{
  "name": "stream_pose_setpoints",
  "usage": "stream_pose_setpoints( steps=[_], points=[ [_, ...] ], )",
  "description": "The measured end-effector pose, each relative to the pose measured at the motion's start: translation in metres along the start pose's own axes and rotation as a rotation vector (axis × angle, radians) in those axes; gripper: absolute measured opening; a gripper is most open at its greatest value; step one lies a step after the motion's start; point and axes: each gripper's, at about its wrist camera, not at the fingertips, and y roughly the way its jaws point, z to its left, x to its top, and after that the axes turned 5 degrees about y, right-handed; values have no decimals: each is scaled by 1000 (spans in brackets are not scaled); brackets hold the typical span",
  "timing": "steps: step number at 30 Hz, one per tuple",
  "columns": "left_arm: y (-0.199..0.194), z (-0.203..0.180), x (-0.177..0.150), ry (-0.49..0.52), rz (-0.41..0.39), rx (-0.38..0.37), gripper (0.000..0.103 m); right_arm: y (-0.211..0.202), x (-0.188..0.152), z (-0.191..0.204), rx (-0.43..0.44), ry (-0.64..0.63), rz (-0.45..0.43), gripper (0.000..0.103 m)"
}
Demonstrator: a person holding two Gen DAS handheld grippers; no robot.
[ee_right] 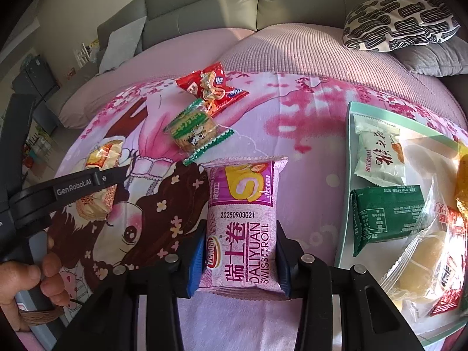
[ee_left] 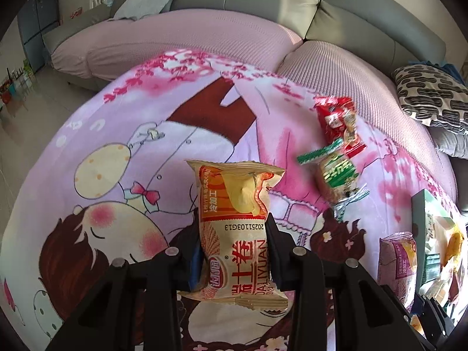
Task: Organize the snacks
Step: 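Carry both Swiss roll packs over the tray with both grippers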
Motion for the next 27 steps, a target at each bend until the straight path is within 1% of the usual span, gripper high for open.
stream_pose_setpoints(
  steps=[7,14,16,19,22,27],
  points=[
    [-22,-10,8,21,-59,-17,38,-18,6,-3,17,11,-47,43],
    [-39,-35,12,74,-107,-55,38,-40,13,-14,27,46,-102,43],
    [-44,-47,12,96,-113,-74,38,-50,16,-23,23,66,-126,43],
    [-47,-74,13,159,-117,-104,38,-63,22,-42,8,108,-159,43],
    [-52,-106,16,209,-127,-168,38,-78,26,-64,-20,154,-196,43],
    [-60,-155,17,300,-136,-243,38,-96,29,-105,-79,241,-239,43]
  ],
)
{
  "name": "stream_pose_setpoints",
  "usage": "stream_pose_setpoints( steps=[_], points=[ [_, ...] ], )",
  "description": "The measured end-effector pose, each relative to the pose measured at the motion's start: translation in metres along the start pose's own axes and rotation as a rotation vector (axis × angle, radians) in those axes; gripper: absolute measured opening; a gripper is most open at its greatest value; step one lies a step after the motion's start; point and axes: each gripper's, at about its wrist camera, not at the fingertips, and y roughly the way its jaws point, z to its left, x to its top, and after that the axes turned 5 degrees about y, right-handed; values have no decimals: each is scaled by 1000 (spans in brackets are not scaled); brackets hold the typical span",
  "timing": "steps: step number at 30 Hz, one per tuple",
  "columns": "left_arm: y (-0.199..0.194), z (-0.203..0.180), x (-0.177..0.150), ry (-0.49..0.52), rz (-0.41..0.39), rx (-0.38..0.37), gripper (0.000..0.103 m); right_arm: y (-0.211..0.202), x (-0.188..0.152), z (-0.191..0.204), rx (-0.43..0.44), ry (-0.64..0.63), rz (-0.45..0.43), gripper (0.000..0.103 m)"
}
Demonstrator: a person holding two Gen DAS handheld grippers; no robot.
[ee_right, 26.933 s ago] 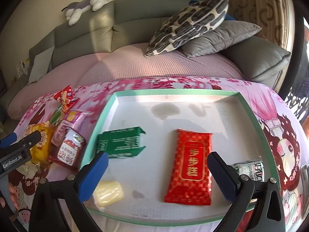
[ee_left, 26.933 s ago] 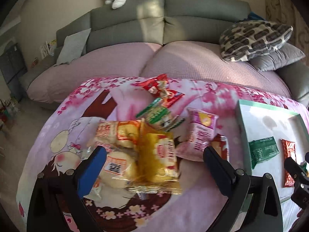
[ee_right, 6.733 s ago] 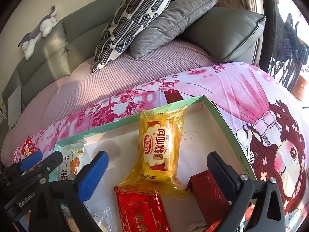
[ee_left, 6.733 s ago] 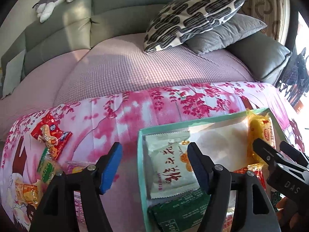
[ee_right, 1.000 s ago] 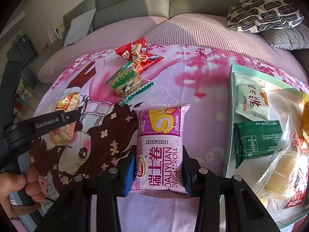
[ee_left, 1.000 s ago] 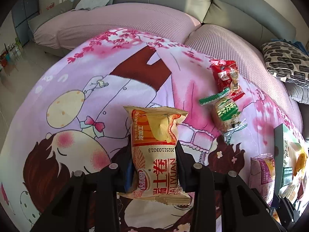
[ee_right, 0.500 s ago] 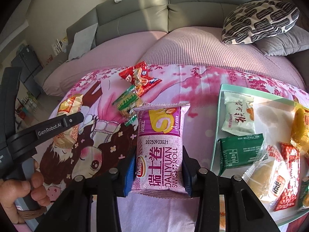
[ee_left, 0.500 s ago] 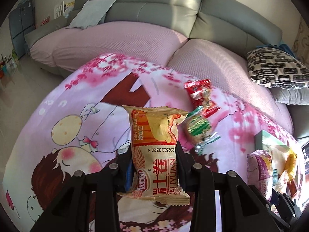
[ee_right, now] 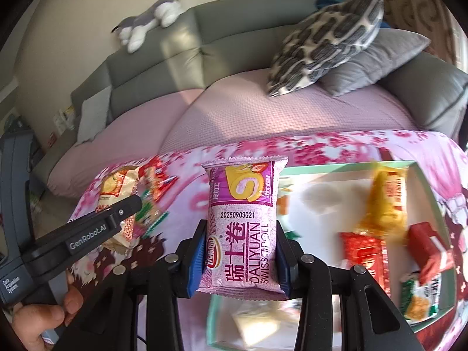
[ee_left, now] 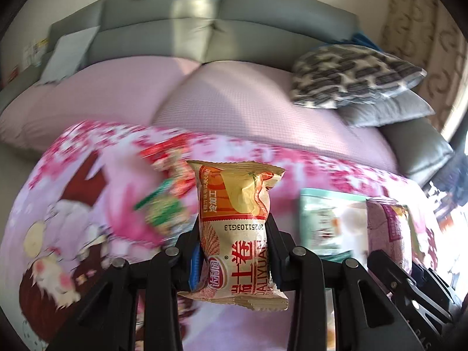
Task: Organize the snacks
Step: 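Carry both Swiss roll packs over the tray with both grippers, then lower both Swiss rolls into the tray and open both grippers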
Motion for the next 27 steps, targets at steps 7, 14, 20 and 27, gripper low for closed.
stream_pose_setpoints(
  steps=[7,14,20,27],
  points=[
    [19,-60,11,134,33,-92,38,0,13,-44,-91,96,-14,43],
    [49,-91,11,191,102,-141,38,13,11,-63,-90,119,2,43],
    [83,-100,7,200,186,-188,38,33,5,-73,-103,133,53,43],
    [93,-102,3,187,210,-186,39,38,4,-79,-124,141,67,43]
  ],
)
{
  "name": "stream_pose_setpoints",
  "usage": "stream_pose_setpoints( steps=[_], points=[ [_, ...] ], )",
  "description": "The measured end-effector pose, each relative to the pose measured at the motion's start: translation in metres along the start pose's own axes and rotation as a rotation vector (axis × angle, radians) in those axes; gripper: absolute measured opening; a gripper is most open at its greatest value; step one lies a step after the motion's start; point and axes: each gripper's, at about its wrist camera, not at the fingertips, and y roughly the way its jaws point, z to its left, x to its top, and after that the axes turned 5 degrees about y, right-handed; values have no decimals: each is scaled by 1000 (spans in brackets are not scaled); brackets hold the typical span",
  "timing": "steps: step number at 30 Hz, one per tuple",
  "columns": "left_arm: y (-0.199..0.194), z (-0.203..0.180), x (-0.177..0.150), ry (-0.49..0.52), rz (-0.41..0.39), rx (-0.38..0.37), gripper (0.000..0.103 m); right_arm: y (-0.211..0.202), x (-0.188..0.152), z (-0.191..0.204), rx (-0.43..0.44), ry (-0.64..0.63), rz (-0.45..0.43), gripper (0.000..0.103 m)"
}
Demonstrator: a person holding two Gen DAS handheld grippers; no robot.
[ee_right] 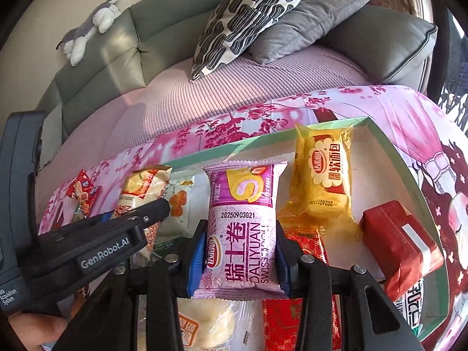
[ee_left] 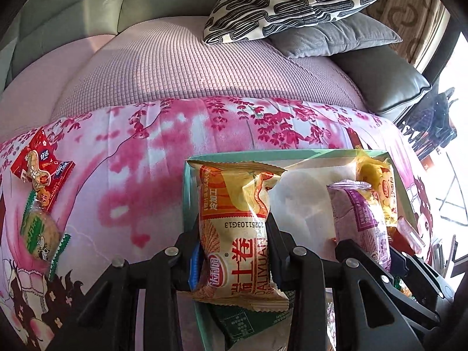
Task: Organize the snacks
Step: 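Lower both Swiss rolls into the tray and open both grippers, then withdraw both grippers from the tray toward the remaining snacks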
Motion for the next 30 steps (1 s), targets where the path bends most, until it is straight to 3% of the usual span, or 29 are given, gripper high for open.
stream_pose_setpoints(
  steps=[4,8,13,15,19,24,28,30],
  points=[
    [-4,5,-2,-21,6,-6,51,-2,1,1,-12,-13,-3,45],
    [-18,7,-5,-29,-16,-30,60,-5,2,4,-21,-21,-5,55],
    [-38,18,-12,-67,-51,3,69,-13,4,5,-38,-30,-6,66],
    [-45,28,-17,-99,-60,37,75,-14,4,6,-46,-37,-5,77],
    [-53,46,-26,-133,-62,130,80,-14,3,9,-59,-56,1,89],
    [-56,64,-38,-158,-59,183,84,-13,0,14,-61,-77,-1,103],
    [-55,75,-47,-161,-57,229,86,-14,-2,21,-64,-102,-7,103],
    [-55,79,-51,-167,-61,249,95,-15,-3,25,-65,-114,-13,103]
  ],
)
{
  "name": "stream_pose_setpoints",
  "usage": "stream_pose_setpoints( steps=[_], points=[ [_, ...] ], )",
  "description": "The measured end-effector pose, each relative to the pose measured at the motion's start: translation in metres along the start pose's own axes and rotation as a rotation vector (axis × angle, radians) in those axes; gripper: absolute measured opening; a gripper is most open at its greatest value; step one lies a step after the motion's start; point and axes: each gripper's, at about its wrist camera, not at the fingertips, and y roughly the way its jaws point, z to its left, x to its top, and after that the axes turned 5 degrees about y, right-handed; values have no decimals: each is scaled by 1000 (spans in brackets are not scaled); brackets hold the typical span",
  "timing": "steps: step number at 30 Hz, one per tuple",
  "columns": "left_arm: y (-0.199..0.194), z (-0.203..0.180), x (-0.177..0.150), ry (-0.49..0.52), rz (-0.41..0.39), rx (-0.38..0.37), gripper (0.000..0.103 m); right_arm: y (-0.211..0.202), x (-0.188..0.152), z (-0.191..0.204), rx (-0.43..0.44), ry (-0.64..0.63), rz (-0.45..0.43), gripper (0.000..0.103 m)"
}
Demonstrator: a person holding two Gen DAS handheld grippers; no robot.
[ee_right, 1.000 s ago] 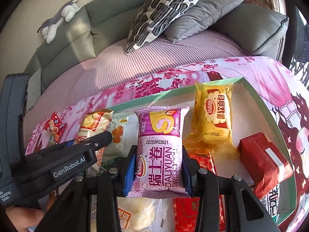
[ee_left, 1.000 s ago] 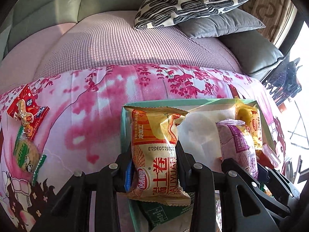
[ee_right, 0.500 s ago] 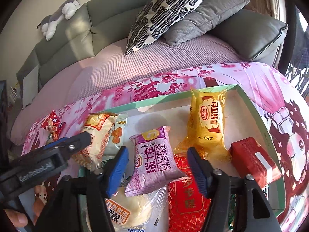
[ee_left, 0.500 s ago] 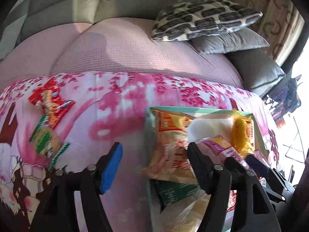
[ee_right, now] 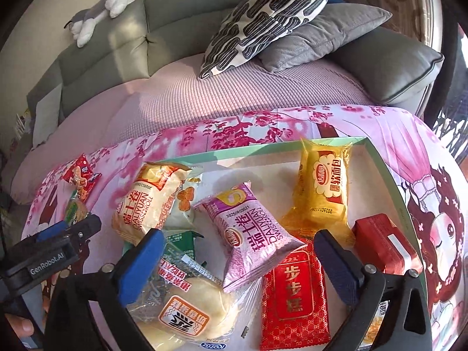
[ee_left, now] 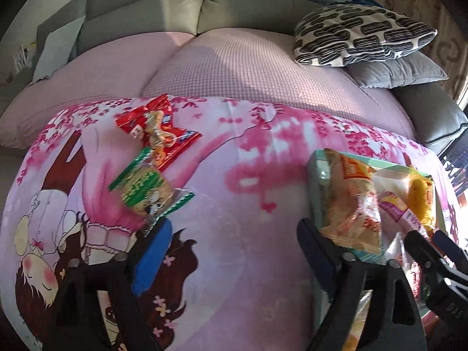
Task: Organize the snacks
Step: 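Withdraw both grippers from the tray toward the remaining snacks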
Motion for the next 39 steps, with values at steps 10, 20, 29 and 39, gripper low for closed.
stream_pose_setpoints(
  steps=[10,20,29,39],
  points=[
    [-3,49,-11,-106,-57,86,98,-3,-5,27,36,-65,-35,103],
    [2,105,-19,-201,-53,145,98,-1,-14,77,100,-171,-30,103],
    [16,118,-9,-223,-29,123,98,6,-7,116,142,-226,-32,103],
    [48,99,9,-176,-2,98,98,15,14,122,101,-237,-67,103]
  ],
)
